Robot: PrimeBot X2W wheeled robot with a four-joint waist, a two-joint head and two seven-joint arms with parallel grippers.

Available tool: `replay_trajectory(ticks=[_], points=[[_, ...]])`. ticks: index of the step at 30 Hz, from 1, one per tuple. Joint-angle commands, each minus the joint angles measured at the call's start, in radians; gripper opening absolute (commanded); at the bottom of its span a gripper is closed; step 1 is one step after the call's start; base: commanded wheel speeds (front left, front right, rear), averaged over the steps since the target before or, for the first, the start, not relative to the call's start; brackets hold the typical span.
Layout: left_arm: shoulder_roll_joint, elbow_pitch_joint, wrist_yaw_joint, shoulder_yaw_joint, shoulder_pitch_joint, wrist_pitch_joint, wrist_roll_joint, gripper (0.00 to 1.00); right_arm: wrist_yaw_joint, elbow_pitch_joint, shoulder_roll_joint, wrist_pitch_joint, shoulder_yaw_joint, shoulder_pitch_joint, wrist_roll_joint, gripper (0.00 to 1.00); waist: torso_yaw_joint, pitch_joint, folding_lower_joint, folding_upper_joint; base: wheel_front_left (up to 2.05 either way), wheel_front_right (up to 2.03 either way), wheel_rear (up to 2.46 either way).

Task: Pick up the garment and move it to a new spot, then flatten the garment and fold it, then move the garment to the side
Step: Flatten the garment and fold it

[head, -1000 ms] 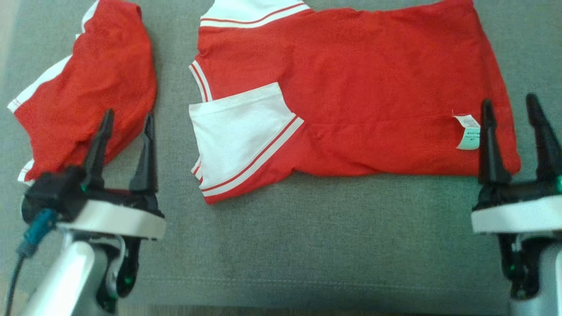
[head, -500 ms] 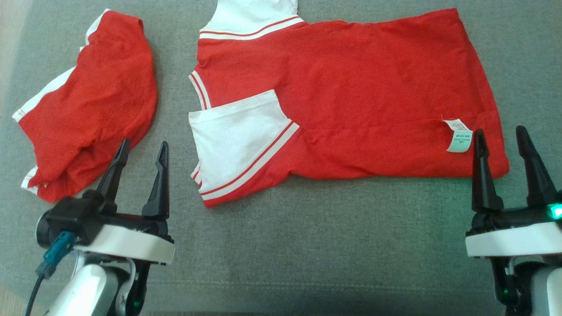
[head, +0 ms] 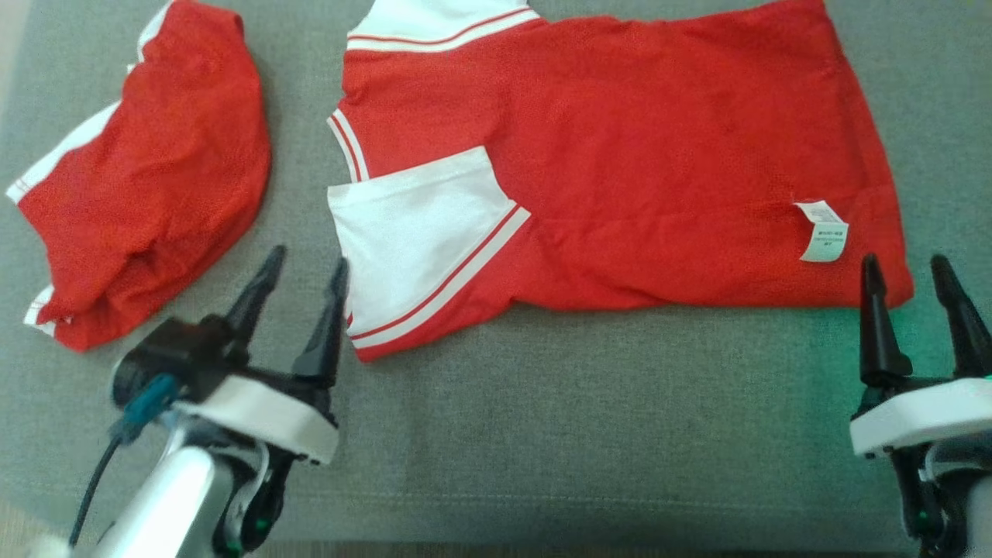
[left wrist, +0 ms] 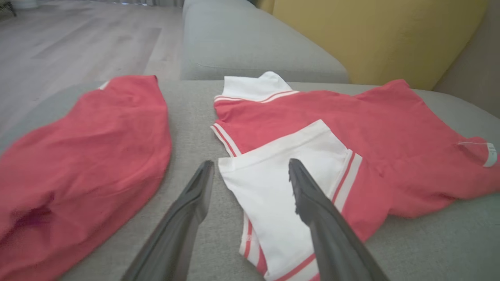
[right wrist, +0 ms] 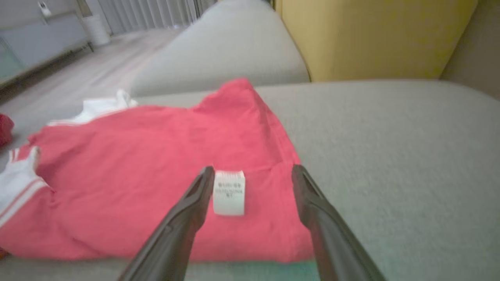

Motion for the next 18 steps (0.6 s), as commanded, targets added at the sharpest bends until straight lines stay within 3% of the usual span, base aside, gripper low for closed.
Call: replay_trajectory(ticks=[1,7,18], points=[[0.014,-0.018,-0.009,0.028,-0.049,0.013,-0.01,1.0,-0.001,-0.021,-0.006,0.03,0.01,-0.024,0.007,1.0,-0.004,0.018,0.0,0.0,0.0,0.0,0.0],[-0.002,0.055,-0.065,-0.022,-0.075,0.108,-0.062,1.0,-0.001,0.0,-0.005,0.156,-0.046,-0.05,0.031,1.0,-0.012,0.062,0.0,0.0,0.0,0.0,0.0],[-0.002,0.14,-0.097,-0.033,-0.086,0.249,-0.161,1.0,-0.001,0.034,-0.005,0.308,-0.097,-0.086,0.054,1.0,-0.015,0.097,0.0,0.0,0.0,0.0,0.0]])
